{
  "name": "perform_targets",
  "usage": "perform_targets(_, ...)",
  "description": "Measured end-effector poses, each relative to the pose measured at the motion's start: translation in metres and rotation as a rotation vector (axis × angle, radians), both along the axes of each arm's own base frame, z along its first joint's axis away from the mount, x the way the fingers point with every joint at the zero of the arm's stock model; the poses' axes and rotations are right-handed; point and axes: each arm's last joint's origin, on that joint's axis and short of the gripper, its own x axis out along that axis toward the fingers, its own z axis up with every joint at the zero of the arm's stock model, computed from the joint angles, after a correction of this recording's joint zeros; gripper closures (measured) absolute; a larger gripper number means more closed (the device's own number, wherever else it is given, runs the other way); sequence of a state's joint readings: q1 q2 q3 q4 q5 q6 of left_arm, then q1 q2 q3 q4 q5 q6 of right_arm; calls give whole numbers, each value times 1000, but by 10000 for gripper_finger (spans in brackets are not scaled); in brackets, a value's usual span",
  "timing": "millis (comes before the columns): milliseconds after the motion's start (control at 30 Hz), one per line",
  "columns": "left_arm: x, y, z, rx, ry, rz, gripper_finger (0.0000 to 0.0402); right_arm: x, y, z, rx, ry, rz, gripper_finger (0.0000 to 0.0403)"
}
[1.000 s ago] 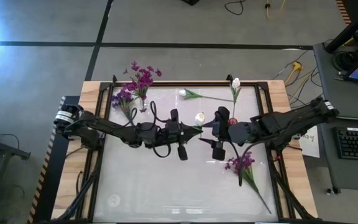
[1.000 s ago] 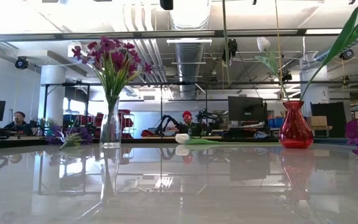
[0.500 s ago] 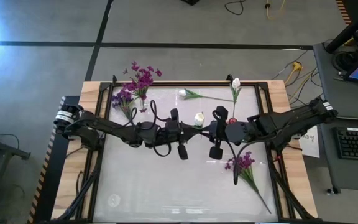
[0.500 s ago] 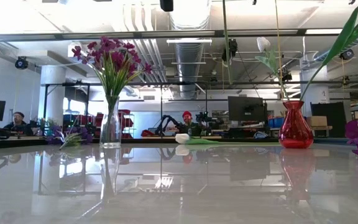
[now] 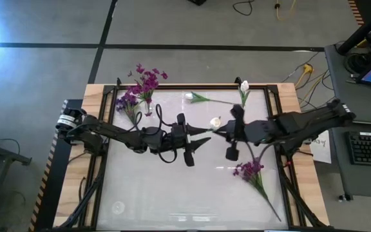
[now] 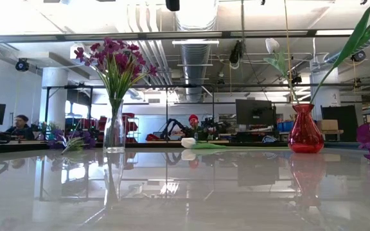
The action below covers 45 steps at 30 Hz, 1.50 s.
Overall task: Sort flowers into vase by color
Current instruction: Put the bottom white tulip into the red vase
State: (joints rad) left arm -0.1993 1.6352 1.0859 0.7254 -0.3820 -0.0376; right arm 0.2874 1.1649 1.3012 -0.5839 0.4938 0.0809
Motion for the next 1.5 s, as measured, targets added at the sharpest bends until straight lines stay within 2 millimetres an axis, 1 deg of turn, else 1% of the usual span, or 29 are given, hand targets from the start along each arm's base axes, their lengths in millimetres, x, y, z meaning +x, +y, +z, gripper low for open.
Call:
perform_targets(167,0,0,-2,6,21,0,239,-32,-12,6,-17,-45,-119,390)
perform_targets(333,1,0,-4,7,44,-1,232,-69,-26,5,30,-130,-203,390)
perform_targets(533,1,0,-4,-1,45,-2,233,-112,-47,-7,161,-241,-351,390)
perform_targets(667,1,0,-4,-6,44,-3,233,-156,-60,-11,271,-338,-411,390)
perform_targets(733,0,0,-4,-7,43,-3,233,-163,-62,-18,291,-347,-425,390)
perform_targets(833,0,0,-4,-7,43,-3,233,-169,-63,-25,306,-356,-432,390)
perform_targets(967,0,0,-4,-7,43,-3,233,-169,-64,-33,293,-355,-459,390)
perform_targets(1067,0,0,-4,-7,43,-3,233,-164,-63,-40,275,-323,-470,390)
perform_targets(1267,0,0,-4,-7,42,-2,233,-154,-62,-46,250,-283,-482,390)
perform_targets(1500,0,0,-4,-7,42,-2,233,-133,-58,-54,249,-217,-510,390)
